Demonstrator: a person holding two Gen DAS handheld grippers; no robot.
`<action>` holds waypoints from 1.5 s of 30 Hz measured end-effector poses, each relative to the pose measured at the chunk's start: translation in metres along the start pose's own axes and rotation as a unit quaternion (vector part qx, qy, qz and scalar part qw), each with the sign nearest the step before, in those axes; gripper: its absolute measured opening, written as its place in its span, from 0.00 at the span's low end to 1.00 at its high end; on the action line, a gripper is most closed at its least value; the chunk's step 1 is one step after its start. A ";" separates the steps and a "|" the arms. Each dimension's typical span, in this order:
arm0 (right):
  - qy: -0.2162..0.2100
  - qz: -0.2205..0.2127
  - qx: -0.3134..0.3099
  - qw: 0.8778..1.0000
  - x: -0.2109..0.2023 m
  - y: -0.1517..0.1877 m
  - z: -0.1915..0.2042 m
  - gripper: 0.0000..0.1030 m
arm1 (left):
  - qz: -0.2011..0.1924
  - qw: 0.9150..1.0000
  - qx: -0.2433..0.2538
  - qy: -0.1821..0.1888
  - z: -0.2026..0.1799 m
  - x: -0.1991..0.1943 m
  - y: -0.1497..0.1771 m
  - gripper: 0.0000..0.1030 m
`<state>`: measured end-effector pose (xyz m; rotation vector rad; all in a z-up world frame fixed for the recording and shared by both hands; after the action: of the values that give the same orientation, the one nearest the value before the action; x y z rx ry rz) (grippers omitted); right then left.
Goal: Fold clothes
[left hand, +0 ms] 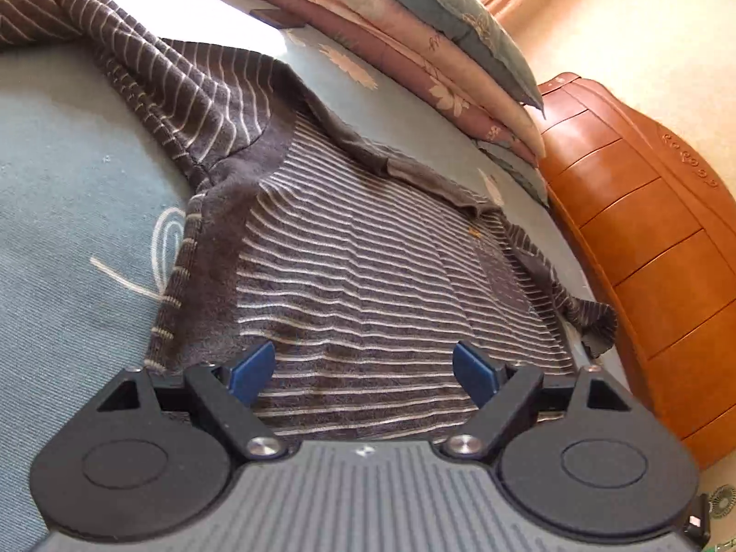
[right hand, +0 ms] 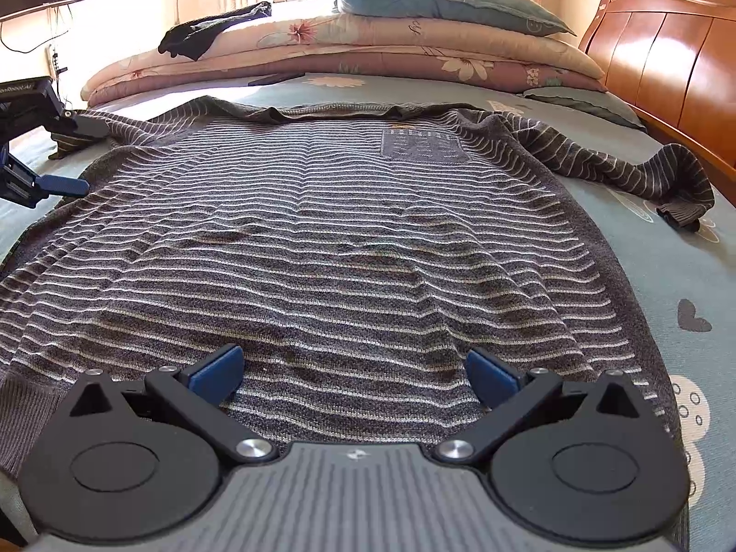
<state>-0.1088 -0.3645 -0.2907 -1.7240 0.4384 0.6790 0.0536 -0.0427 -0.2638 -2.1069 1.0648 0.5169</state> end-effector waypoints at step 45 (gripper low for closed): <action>-0.064 0.065 0.225 0.970 0.039 -0.024 -0.154 1.00 | 0.039 0.995 0.088 -0.034 -0.054 0.016 0.053 0.90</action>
<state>-0.0319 -0.5043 -0.2738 -1.2238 0.5709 0.7159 0.0212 -0.1130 -0.2597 -1.8874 1.1161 0.5095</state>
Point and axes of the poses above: each gripper's, at about its wrist camera, not at the fingertips, and x roughly the way its jaws point, z to its left, y to its underside, the point moved 2 cm from there along x, roughly the way its jaws point, and after that the axes turned 13 degrees about -x, right-handed, at the moved point
